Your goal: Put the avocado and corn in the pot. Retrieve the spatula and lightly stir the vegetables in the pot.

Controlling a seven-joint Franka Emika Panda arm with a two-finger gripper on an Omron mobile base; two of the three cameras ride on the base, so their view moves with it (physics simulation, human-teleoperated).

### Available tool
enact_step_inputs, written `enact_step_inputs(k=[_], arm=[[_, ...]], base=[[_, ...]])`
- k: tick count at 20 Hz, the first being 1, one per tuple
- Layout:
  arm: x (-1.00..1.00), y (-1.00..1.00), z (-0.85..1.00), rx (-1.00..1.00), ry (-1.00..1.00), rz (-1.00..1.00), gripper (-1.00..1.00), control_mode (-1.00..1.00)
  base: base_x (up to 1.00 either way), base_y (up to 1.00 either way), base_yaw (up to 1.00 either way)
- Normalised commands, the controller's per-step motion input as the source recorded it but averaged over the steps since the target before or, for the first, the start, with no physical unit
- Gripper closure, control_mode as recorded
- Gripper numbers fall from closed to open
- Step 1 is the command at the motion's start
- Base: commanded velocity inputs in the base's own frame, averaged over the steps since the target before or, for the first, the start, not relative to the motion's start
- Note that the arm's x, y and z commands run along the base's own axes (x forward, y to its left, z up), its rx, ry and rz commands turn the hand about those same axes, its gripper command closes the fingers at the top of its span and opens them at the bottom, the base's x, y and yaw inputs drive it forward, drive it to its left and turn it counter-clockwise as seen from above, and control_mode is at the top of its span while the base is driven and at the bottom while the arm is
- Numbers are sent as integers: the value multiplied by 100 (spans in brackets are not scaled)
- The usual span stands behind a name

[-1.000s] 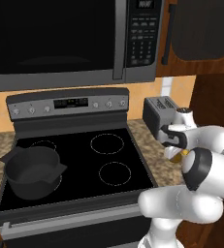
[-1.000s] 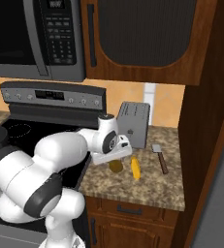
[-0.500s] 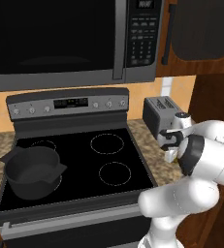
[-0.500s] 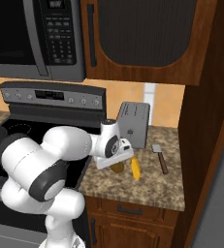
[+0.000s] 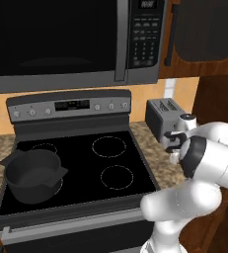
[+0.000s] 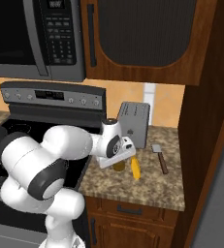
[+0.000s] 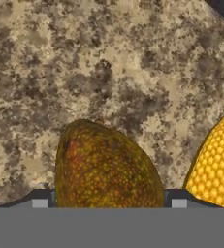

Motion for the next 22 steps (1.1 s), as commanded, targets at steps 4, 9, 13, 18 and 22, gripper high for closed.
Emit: enact_step_inputs(k=[4,9,13,18,22], arm=[[-73,36,98,0,-29,0,100,-100],[-60,89,100,0,-9,0,100,-100],[-40,100,100,0,0,0,100,-100],[-31,100,87,2,5,0,100,-100],[-31,100,70,4,1,4,100,-100]], base=[[0,0,0],[0,0,0],[0,0,0],[0,0,0],[0,0,0]])
